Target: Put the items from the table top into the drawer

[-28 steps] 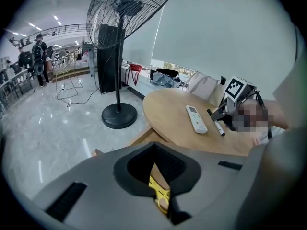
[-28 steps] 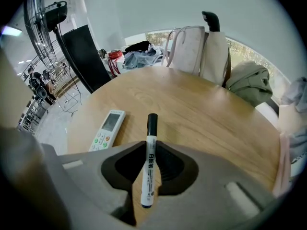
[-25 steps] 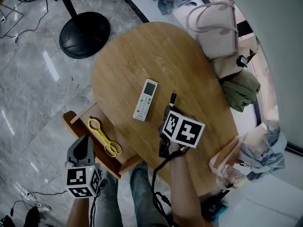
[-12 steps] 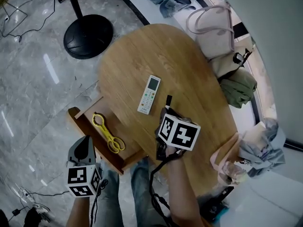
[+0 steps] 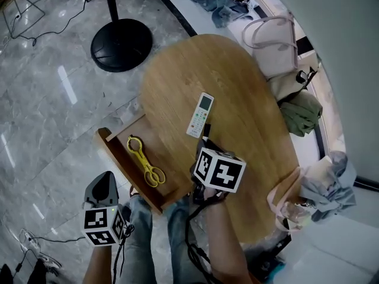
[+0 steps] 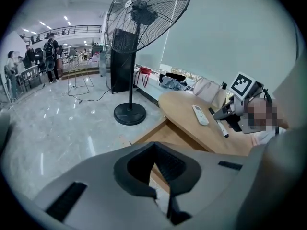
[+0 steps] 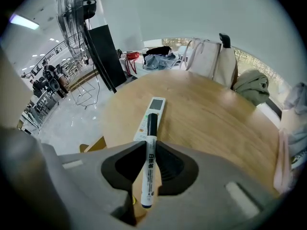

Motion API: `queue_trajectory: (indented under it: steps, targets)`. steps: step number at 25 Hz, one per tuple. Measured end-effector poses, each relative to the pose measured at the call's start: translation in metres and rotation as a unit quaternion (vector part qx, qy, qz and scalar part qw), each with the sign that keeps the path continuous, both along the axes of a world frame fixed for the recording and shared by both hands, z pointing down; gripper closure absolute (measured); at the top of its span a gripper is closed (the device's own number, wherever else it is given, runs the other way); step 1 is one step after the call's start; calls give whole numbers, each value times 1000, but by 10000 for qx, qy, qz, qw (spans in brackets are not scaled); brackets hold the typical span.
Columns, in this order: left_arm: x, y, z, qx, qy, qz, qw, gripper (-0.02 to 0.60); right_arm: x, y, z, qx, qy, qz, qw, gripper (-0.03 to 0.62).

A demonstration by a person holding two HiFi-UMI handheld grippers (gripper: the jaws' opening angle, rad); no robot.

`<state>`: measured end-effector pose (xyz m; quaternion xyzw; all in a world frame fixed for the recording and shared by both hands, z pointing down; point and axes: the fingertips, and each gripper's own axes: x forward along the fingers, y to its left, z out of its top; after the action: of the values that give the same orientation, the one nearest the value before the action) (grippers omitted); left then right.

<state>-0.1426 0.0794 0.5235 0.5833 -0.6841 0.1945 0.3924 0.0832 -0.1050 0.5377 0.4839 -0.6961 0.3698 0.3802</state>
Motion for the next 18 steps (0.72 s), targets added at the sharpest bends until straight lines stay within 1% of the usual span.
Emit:
queue_trajectory:
  steps: [5, 9, 14, 18]
  targets:
    - [-20, 17, -2, 11, -15, -233, 9997, 586, -25, 18, -1, -36, 32, -262, 9996, 523]
    - [-37, 29, -3, 29, -31, -423, 9991, 586, -57, 39, 1, -90, 37, -656, 9978, 523]
    - [-55, 46, 0, 21, -7, -673, 9977, 586, -95, 70, 8, -199, 106, -1223, 9922, 523]
    - [-66, 61, 5, -11, 27, -864, 9963, 586, -115, 88, 15, -277, 146, -1496, 9883, 523]
